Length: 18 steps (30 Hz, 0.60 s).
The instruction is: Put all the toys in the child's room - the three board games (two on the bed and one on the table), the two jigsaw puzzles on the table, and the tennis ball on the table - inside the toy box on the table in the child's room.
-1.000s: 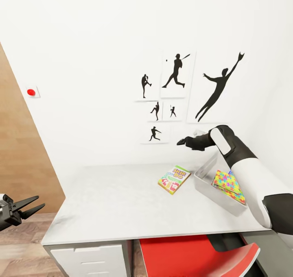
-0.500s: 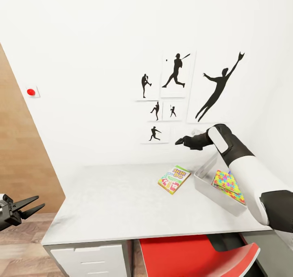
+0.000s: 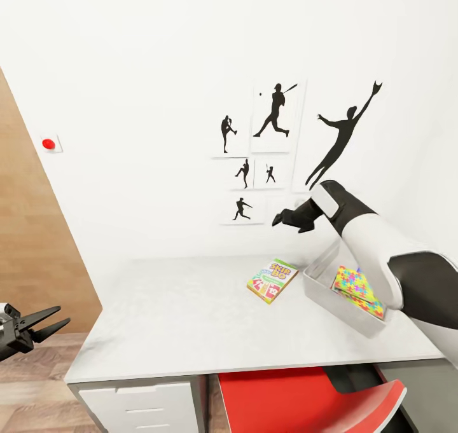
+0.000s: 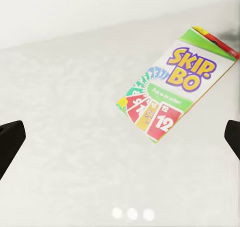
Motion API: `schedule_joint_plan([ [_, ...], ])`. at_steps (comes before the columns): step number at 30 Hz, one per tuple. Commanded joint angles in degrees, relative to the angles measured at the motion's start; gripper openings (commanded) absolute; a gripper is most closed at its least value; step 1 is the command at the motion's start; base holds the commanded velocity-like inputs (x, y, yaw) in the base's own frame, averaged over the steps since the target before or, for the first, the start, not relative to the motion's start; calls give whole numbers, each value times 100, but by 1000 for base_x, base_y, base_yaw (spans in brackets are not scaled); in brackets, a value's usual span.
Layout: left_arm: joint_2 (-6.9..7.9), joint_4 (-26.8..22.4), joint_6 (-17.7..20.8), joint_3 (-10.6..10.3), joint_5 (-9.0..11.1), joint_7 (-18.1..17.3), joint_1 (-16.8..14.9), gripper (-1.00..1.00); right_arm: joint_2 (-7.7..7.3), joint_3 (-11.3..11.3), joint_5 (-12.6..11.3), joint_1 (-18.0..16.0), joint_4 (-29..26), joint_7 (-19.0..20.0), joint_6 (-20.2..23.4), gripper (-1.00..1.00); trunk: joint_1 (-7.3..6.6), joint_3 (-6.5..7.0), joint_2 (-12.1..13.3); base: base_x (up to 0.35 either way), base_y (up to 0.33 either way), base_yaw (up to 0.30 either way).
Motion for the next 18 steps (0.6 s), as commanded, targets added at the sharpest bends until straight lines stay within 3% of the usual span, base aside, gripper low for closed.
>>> schedule_joint_plan([
  [1, 1, 0, 61, 0, -5, -24, -5, 100, 8, 41, -53, -37, 20, -44, 16, 100, 4, -14, -13, 0, 0, 0],
  [7, 1, -3, 61, 0, -5, -24, -5, 100, 39, 42, -40, -143, 99, -60, 16, 100, 4, -14, -13, 0, 0, 0],
  [18, 1, -3, 61, 5, -3, -24, -5, 100, -60, 53, -57, -150, 89, -20, 16, 100, 4, -14, -13, 0, 0, 0],
])
